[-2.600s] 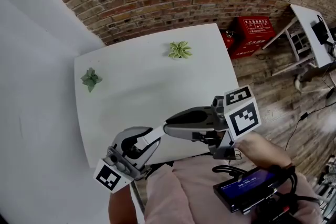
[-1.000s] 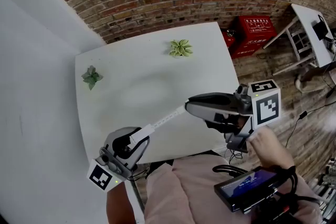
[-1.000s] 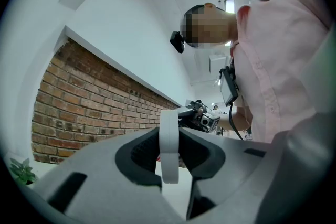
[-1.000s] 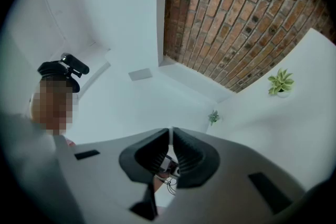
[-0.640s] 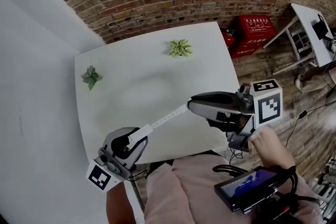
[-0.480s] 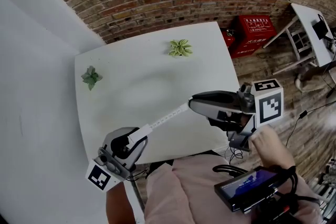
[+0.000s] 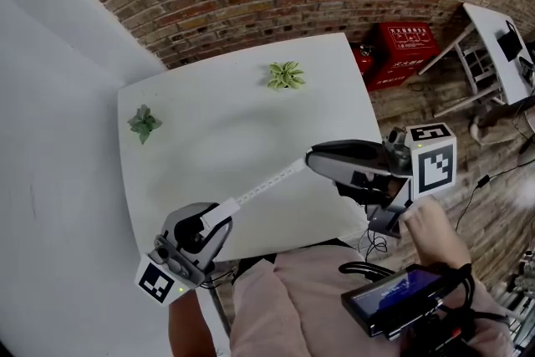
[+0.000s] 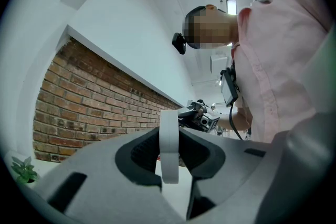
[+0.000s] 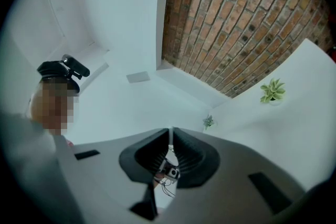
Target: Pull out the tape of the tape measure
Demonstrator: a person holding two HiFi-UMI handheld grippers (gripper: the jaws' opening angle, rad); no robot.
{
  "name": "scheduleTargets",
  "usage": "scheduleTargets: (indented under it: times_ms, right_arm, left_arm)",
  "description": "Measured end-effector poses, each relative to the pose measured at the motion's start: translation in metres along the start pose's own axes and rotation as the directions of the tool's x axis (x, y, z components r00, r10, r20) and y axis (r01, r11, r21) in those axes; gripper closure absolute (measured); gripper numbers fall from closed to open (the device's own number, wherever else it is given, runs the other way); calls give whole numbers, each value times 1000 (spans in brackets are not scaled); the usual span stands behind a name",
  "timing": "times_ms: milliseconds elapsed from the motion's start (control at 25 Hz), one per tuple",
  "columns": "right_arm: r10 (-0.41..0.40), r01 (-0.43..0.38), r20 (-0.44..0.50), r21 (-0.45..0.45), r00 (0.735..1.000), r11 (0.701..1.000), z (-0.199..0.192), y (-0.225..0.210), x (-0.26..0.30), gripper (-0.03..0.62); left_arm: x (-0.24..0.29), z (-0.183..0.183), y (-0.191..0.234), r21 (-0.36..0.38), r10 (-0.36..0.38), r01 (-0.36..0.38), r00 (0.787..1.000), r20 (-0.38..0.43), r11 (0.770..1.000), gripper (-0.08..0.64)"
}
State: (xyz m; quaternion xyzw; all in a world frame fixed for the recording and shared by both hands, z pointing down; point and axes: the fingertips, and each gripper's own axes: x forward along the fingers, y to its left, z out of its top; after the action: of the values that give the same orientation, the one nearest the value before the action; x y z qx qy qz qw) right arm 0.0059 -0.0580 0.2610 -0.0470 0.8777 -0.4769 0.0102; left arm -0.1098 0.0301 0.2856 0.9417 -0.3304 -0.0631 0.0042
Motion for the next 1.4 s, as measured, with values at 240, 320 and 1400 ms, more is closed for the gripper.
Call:
scheduleTargets:
  times_ms: [240, 320, 1400]
  right_arm:
    - [-13, 13, 17, -8, 1000, 1000, 7, -2, -6, 561]
    - [-19, 19, 22, -12, 1000, 1000, 8, -3, -8, 561]
    - [-75, 79, 82, -49, 994, 996, 28, -11, -37, 561]
  left_arm:
    - [-2, 0, 1, -12, 0, 0, 1000, 1, 1000, 459]
    - [-4, -1, 2, -14, 3, -3, 1000, 3, 1000, 459]
    - [-15, -4, 3, -24, 13, -13, 1000, -2, 1000, 459]
